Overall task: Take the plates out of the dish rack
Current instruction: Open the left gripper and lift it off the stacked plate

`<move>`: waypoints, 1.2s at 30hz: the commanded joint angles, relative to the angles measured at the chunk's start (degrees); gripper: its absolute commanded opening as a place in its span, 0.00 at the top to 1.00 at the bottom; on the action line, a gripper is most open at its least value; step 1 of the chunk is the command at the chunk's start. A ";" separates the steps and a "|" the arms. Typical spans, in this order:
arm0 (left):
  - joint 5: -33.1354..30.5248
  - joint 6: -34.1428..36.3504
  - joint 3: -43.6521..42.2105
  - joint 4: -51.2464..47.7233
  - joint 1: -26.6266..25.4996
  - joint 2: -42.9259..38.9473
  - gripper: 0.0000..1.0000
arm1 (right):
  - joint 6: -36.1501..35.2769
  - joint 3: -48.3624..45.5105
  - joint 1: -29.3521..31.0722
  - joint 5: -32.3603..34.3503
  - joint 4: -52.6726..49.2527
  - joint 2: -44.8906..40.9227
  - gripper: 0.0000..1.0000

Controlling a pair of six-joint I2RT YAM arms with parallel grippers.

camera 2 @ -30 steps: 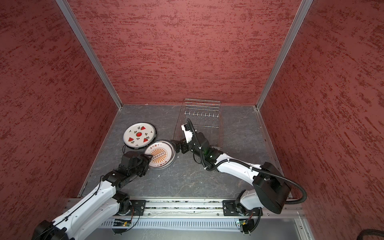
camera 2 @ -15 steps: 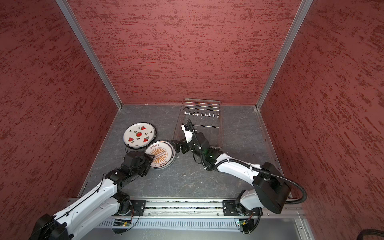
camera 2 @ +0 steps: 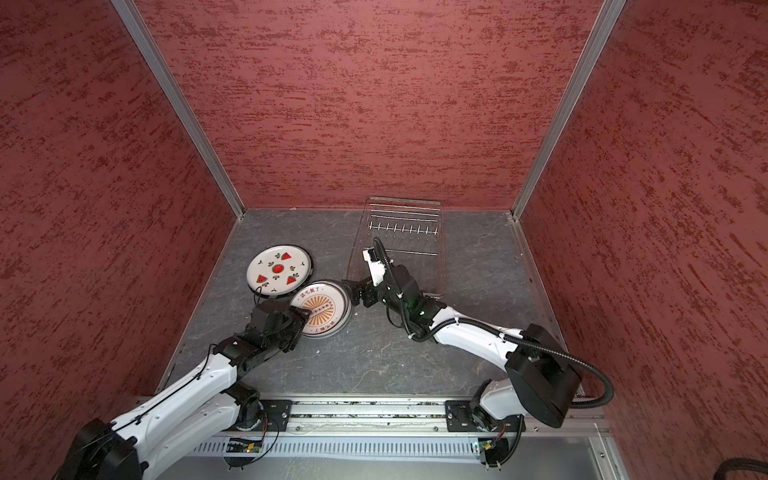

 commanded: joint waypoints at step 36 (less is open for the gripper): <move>4.10 6.79 3.77 0.14 11.32 0.12 0.07 | 0.32 -3.39 0.37 7.98 -1.43 -7.59 0.01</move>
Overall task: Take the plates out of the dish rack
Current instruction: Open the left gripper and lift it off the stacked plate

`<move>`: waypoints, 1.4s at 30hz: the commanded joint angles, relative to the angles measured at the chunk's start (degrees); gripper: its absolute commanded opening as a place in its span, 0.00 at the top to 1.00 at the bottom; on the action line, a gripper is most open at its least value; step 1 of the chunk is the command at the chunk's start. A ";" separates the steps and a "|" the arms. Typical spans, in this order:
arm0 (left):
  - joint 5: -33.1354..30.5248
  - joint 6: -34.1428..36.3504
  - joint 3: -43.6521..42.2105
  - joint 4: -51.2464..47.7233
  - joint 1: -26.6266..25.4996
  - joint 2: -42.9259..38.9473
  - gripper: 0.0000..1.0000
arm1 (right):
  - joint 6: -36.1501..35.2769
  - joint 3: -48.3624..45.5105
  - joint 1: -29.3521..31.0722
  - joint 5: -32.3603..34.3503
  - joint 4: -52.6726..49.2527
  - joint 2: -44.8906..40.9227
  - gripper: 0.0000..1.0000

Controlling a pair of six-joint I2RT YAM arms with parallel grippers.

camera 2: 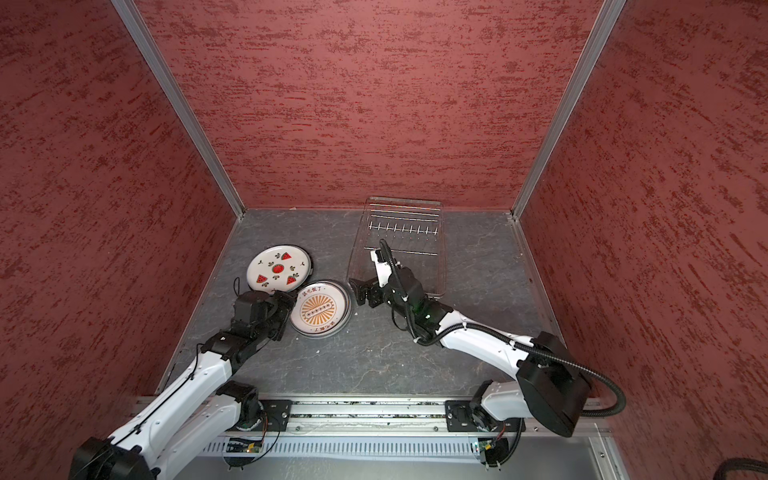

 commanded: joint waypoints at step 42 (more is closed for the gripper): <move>-4.67 1.70 7.92 -4.85 -1.12 8.29 0.00 | 0.28 -2.86 0.27 5.62 -0.59 -5.45 0.01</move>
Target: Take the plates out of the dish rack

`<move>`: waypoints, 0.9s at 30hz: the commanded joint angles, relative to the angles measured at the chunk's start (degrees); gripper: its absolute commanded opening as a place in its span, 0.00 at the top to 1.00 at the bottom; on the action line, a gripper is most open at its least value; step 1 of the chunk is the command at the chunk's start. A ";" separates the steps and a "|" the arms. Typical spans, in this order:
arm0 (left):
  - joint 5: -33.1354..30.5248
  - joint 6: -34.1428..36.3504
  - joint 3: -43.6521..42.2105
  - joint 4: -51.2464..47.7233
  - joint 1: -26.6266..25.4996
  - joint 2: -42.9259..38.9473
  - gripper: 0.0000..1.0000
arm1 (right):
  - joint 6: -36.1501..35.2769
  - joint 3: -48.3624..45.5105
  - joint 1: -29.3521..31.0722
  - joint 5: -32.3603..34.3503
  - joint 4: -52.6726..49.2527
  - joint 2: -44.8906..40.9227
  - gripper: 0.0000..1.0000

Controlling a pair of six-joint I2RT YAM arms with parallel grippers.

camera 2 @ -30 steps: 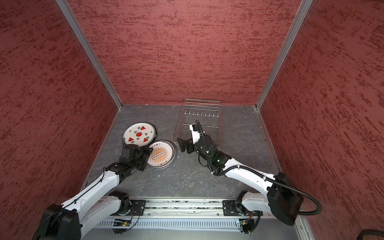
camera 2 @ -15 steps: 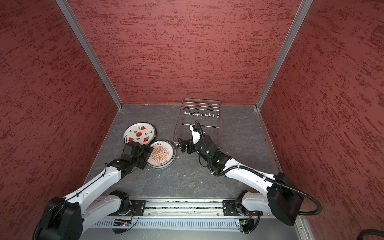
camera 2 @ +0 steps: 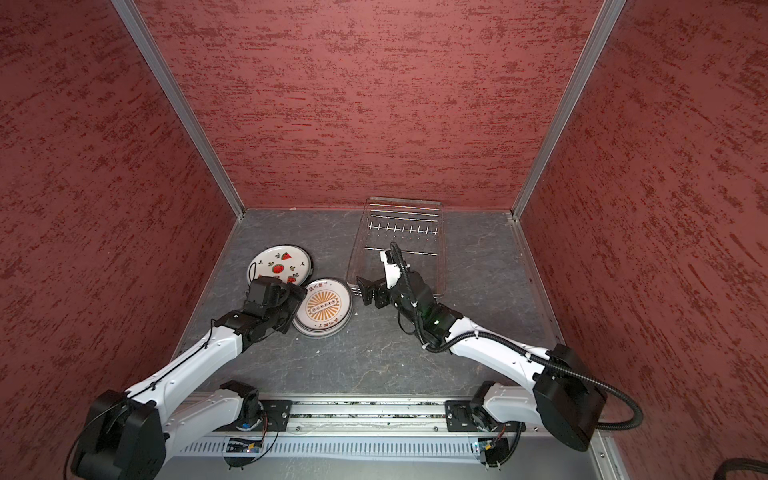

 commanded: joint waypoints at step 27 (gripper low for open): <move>-28.08 54.74 2.14 24.44 12.63 -0.34 0.00 | -13.66 -12.72 -38.65 32.84 11.38 -9.44 0.06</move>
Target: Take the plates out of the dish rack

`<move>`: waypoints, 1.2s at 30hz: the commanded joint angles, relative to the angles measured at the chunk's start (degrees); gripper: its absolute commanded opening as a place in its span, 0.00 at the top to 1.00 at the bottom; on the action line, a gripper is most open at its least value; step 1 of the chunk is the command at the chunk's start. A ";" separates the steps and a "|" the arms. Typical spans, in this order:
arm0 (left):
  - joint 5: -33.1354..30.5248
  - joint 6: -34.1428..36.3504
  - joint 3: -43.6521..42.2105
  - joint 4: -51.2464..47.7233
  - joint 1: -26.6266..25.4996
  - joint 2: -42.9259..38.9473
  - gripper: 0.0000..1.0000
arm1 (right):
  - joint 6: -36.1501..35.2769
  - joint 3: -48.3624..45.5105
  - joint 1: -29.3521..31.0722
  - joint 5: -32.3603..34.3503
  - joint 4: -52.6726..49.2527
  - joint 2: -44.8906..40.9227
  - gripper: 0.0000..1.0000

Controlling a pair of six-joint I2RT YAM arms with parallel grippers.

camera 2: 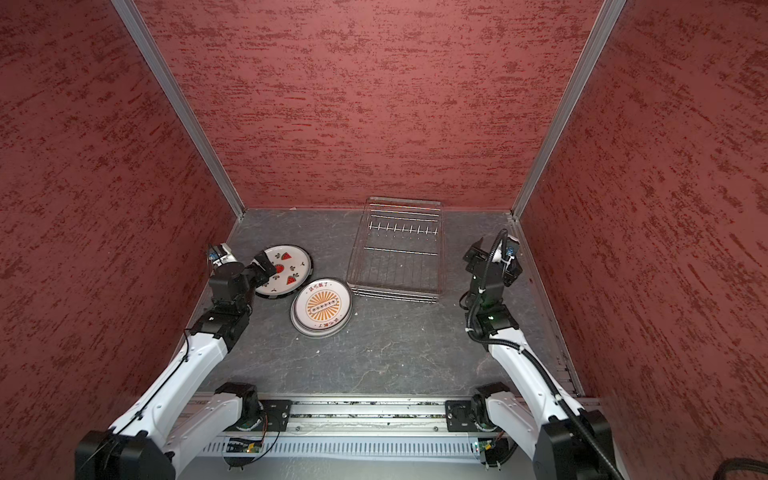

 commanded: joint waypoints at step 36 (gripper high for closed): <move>24.19 19.70 -10.19 47.15 6.12 31.52 0.00 | -6.45 -15.11 -11.26 -24.56 43.83 28.39 0.01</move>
